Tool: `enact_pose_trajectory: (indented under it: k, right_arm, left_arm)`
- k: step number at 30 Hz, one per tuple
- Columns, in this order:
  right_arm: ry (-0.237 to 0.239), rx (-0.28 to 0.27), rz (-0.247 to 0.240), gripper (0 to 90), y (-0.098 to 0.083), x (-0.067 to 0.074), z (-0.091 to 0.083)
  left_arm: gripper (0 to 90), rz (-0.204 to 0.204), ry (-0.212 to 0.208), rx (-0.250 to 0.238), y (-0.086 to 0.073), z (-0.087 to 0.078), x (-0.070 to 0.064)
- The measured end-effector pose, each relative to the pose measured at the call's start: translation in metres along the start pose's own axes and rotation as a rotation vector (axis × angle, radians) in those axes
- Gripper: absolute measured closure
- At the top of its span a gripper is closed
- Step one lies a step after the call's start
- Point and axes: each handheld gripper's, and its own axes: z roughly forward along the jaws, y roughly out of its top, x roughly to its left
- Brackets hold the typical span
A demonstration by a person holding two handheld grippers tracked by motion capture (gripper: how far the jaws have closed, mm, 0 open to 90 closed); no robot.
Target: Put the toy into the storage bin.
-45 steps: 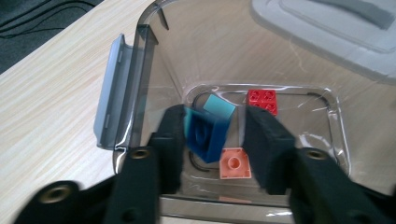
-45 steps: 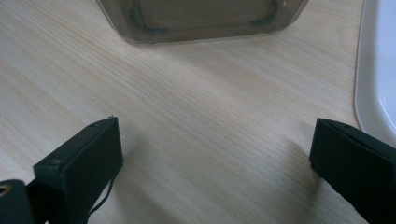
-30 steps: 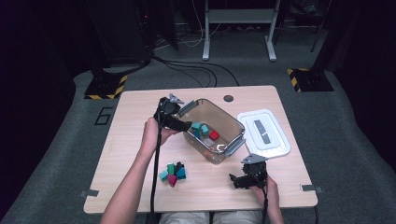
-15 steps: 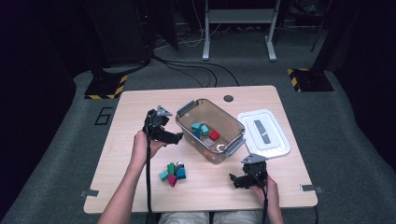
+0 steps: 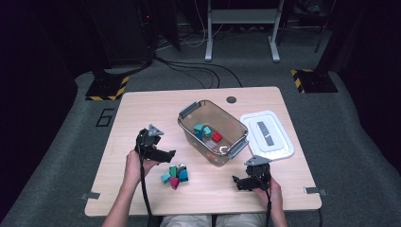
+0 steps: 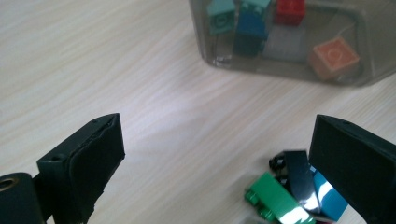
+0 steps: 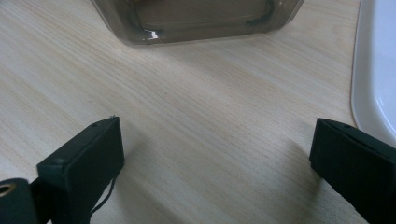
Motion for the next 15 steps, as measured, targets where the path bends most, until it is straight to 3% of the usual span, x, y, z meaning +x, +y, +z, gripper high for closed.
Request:
enact_pose_trajectory:
  k: [12, 15]
  right_arm:
    - [0.000, 0.000, 0.000, 2.4, 0.000, 0.000, 0.000]
    - [0.000, 0.000, 0.000, 2.4, 0.000, 0.000, 0.000]
  left_arm:
    - [1.8, -0.067, -0.026, 0.040, -0.050, 0.012, -0.001]
    - [1.4, -0.102, -0.030, 0.044, -0.061, 0.015, 0.001]
